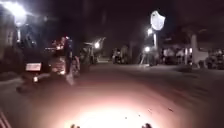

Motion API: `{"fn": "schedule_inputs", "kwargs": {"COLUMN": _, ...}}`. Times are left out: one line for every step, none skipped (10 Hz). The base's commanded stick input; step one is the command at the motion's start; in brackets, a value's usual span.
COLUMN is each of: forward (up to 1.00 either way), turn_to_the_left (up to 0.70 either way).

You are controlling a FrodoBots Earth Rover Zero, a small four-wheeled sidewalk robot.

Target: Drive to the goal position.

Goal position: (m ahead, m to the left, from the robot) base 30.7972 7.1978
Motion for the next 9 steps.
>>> {"fn": "schedule_inputs", "kwargs": {"forward": 0.7, "turn_to_the_left": 0.0}}
{"fn": "schedule_inputs", "kwargs": {"forward": 0.7, "turn_to_the_left": 0.0}}
{"fn": "schedule_inputs", "kwargs": {"forward": 0.7, "turn_to_the_left": 0.0}}
{"fn": "schedule_inputs", "kwargs": {"forward": 0.7, "turn_to_the_left": 0.0}}
{"fn": "schedule_inputs", "kwargs": {"forward": 0.7, "turn_to_the_left": 0.0}}
{"fn": "schedule_inputs", "kwargs": {"forward": 0.7, "turn_to_the_left": 0.0}}
{"fn": "schedule_inputs", "kwargs": {"forward": 0.7, "turn_to_the_left": 0.0}}
{"fn": "schedule_inputs", "kwargs": {"forward": 0.7, "turn_to_the_left": 0.0}}
{"fn": "schedule_inputs", "kwargs": {"forward": 0.7, "turn_to_the_left": 0.0}}
